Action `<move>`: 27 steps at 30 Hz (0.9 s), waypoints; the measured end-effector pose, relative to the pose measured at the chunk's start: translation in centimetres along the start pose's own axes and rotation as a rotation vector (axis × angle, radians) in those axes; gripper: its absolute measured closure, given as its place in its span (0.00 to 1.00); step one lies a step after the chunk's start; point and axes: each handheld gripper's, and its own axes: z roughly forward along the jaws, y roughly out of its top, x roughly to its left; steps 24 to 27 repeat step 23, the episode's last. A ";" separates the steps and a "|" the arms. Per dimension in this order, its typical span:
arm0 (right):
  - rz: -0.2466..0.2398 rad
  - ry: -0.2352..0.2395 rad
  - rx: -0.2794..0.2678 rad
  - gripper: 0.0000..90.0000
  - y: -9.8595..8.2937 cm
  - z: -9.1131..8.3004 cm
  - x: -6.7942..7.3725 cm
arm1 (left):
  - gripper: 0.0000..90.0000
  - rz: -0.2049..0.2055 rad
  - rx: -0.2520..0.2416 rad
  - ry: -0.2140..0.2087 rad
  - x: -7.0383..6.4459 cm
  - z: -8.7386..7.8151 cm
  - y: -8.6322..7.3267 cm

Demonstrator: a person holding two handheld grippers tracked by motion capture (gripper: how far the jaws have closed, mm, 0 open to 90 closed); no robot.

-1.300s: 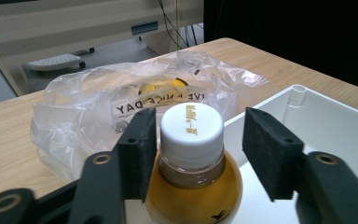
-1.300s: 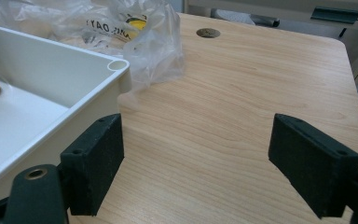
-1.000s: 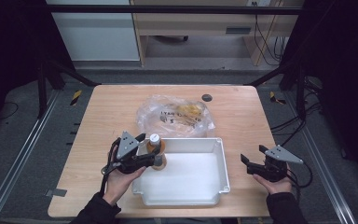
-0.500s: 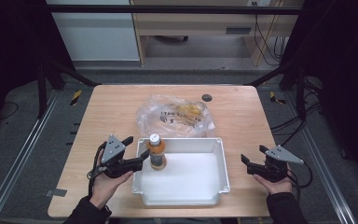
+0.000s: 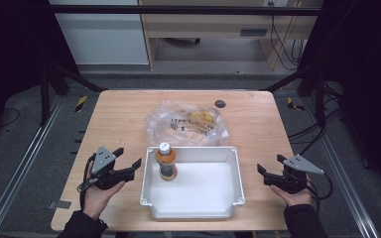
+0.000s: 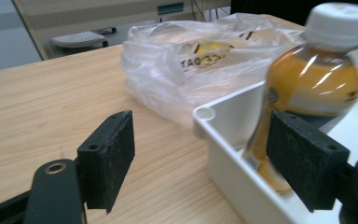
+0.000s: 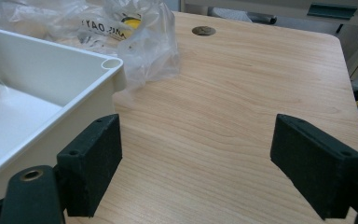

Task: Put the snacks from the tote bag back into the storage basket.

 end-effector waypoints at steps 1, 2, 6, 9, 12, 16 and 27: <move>0.002 -0.001 0.000 0.19 0.0 0.0 0.0 | 0.25 0.000 0.003 0.005 0.4 0.0 -0.3; 0.002 -0.002 -0.001 0.18 0.0 0.0 0.0 | 0.25 -0.003 0.003 0.007 0.5 -0.1 -0.5; 0.008 -0.003 -0.001 0.18 0.0 0.0 -0.1 | 0.25 -0.013 0.016 0.018 1.4 -0.1 -1.2; 0.000 -0.006 0.004 0.18 -0.1 0.0 -0.1 | 0.25 -0.022 0.022 0.026 2.1 -0.2 -1.5; -0.001 -0.007 0.008 0.18 -0.1 0.0 -0.1 | 0.25 -0.027 0.034 0.030 2.7 -0.1 -1.9; 0.000 -0.010 0.008 0.18 -0.2 0.0 -0.2 | 0.25 -0.024 0.064 0.044 3.5 0.2 -2.5; -0.003 -0.010 0.010 0.18 -0.2 0.0 -0.3 | 0.25 -0.029 0.078 0.053 4.0 0.4 -2.8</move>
